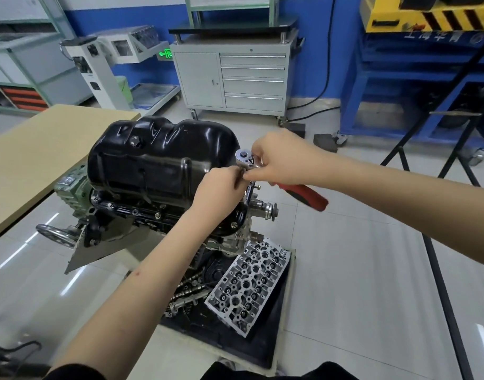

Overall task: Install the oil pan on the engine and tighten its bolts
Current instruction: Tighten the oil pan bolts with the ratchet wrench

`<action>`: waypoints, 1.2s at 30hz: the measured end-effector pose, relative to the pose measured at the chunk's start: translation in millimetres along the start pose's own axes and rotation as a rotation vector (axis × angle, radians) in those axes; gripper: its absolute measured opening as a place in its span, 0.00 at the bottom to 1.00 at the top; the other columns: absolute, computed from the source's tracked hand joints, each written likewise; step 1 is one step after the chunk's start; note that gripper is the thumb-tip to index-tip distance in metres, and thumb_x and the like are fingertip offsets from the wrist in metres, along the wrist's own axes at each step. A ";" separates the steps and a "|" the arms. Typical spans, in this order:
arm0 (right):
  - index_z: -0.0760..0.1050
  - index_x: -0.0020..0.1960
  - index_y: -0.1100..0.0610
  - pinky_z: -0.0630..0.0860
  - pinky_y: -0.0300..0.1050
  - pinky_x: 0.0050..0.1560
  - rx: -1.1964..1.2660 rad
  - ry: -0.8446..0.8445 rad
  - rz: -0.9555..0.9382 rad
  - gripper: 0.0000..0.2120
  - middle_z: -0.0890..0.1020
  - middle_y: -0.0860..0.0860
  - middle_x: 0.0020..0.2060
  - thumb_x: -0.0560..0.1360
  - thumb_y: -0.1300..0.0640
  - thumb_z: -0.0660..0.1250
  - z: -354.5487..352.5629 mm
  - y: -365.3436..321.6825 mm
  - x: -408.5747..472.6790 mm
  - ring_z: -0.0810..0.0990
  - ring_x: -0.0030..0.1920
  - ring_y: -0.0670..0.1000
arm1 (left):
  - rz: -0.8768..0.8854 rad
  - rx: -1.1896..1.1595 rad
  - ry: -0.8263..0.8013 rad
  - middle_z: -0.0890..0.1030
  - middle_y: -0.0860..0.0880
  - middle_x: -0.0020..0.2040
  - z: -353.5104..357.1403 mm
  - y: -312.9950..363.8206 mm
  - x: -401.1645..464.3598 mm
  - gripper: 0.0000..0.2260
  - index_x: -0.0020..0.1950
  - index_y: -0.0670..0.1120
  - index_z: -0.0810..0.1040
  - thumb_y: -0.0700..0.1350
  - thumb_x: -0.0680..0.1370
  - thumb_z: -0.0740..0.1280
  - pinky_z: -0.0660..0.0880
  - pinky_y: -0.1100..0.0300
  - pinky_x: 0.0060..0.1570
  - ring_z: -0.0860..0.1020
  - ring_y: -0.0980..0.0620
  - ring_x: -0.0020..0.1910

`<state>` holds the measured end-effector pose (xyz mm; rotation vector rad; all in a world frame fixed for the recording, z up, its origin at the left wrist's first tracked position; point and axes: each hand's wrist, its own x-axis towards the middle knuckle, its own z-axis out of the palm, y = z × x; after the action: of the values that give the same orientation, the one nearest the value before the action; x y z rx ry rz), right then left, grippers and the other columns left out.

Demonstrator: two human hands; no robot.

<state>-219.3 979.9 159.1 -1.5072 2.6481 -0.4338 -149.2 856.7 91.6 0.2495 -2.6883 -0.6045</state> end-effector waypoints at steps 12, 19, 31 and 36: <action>0.77 0.49 0.64 0.67 0.35 0.25 -0.082 -0.077 0.039 0.17 0.80 0.54 0.31 0.71 0.50 0.68 -9.7 -6.3 0.8 0.79 0.31 0.47 | -0.032 -0.001 -0.074 0.63 0.50 0.24 2.3 4.4 2.7 0.18 0.29 0.43 0.61 0.44 0.78 0.60 0.58 0.56 0.27 0.64 0.44 0.27; 0.73 0.56 0.52 0.63 0.44 0.41 -0.599 0.073 -0.242 0.15 0.78 0.51 0.46 0.74 0.65 0.58 -12.2 -6.4 4.2 0.73 0.52 0.56 | -0.024 0.032 -0.081 0.62 0.50 0.22 3.0 4.5 2.1 0.22 0.26 0.47 0.57 0.45 0.79 0.59 0.53 0.60 0.24 0.61 0.54 0.22; 0.74 0.48 0.59 0.61 0.41 0.31 -0.378 0.015 -0.044 0.08 0.75 0.51 0.35 0.72 0.56 0.65 -11.5 -5.5 10.0 0.76 0.45 0.57 | -0.061 0.029 -0.045 0.63 0.50 0.24 4.1 4.3 3.9 0.21 0.27 0.47 0.58 0.43 0.80 0.58 0.57 0.59 0.31 0.63 0.50 0.24; 0.73 0.56 0.52 0.63 0.45 0.48 -0.706 0.145 -0.330 0.14 0.79 0.49 0.48 0.75 0.64 0.58 -7.7 1.8 8.8 0.74 0.53 0.55 | -0.023 0.046 -0.114 0.64 0.50 0.24 2.9 1.4 -0.3 0.21 0.27 0.46 0.58 0.44 0.80 0.58 0.56 0.60 0.24 0.63 0.52 0.23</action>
<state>-226.8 974.8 166.8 -2.1754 2.8176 0.4644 -150.1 859.2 89.7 0.2657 -2.8147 -0.5808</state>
